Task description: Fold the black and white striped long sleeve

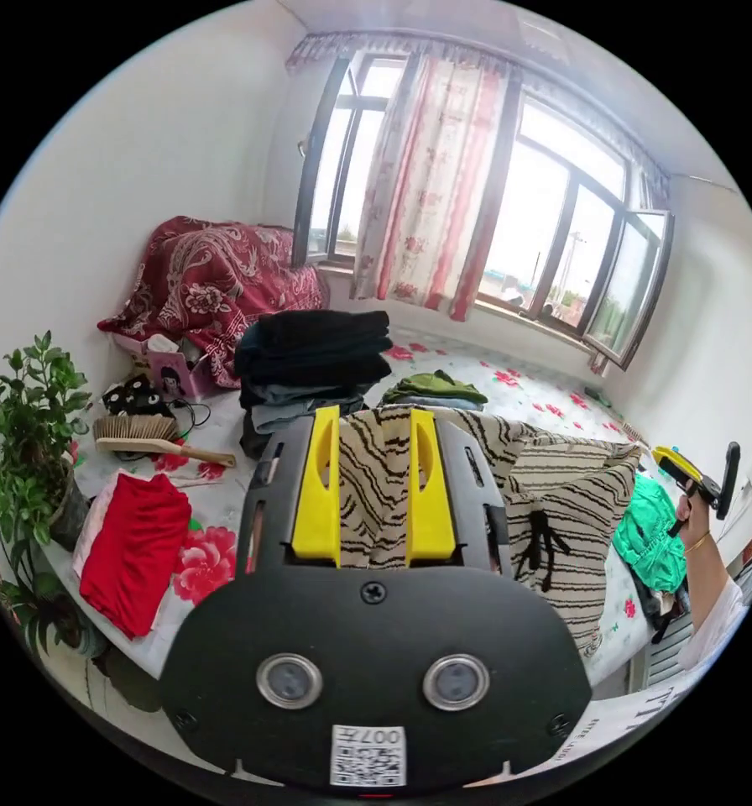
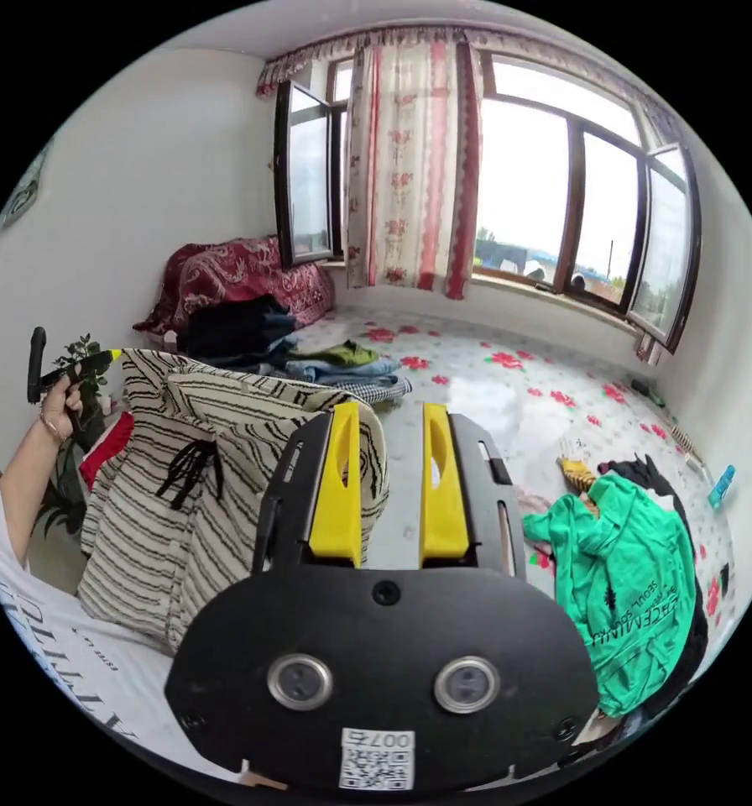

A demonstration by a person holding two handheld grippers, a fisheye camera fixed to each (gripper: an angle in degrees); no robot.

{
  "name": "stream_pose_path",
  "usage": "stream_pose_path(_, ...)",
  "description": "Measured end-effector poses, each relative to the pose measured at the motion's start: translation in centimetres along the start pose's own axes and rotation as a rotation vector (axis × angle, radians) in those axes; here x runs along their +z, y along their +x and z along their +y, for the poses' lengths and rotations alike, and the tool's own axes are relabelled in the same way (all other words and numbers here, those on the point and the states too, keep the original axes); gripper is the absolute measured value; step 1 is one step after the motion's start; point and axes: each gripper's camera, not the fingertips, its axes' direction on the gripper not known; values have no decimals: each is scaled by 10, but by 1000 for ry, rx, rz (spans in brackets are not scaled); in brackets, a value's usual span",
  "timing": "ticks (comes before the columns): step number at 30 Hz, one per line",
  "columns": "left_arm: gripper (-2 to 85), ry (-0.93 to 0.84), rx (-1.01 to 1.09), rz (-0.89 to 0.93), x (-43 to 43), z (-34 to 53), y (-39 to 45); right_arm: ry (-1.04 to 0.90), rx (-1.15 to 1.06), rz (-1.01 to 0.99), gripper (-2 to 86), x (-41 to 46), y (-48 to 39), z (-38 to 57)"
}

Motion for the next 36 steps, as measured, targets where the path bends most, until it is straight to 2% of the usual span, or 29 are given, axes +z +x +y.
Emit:
stream_pose_path(3,78,-97,32,-27,32,72,-9,-192,13,3,63,56,3,101)
stream_pose_path(5,77,-260,26,-16,57,144,-18,-397,77,23,64,90,13,189)
stream_pose_path(8,77,-501,-37,-7,77,227,-27,-575,166,56,65,109,24,269)
stream_pose_path(12,77,-625,-110,-10,78,277,-32,-620,201,98,60,119,37,297)
stream_pose_path(16,76,-691,-44,-56,91,281,-30,-776,178,13,35,167,48,292)
stream_pose_path(18,73,-709,-48,-58,99,277,-32,-771,156,26,18,175,64,271)
stream_pose_path(20,70,-694,-64,-56,99,269,-35,-644,162,239,10,155,107,223)
stream_pose_path(21,69,-685,-64,-52,97,268,-35,-592,199,308,10,145,123,211)
stream_pose_path(23,69,-658,-56,-60,88,264,-37,-405,415,465,14,97,184,176)
stream_pose_path(25,70,-649,-58,-77,81,265,-41,-308,454,468,26,69,202,164)
stream_pose_path(27,73,-646,-82,-98,73,270,-48,-272,421,369,39,56,198,161)
stream_pose_path(29,77,-651,-138,-125,63,280,-61,-308,324,105,53,62,165,181)
stream_pose_path(30,78,-653,-151,-131,61,282,-64,-327,298,37,56,66,153,190)
stream_pose_path(32,81,-669,-188,-142,54,291,-72,-442,194,-184,71,86,95,236)
stream_pose_path(36,92,-704,-180,-133,52,294,-75,-619,54,-386,85,106,11,296)
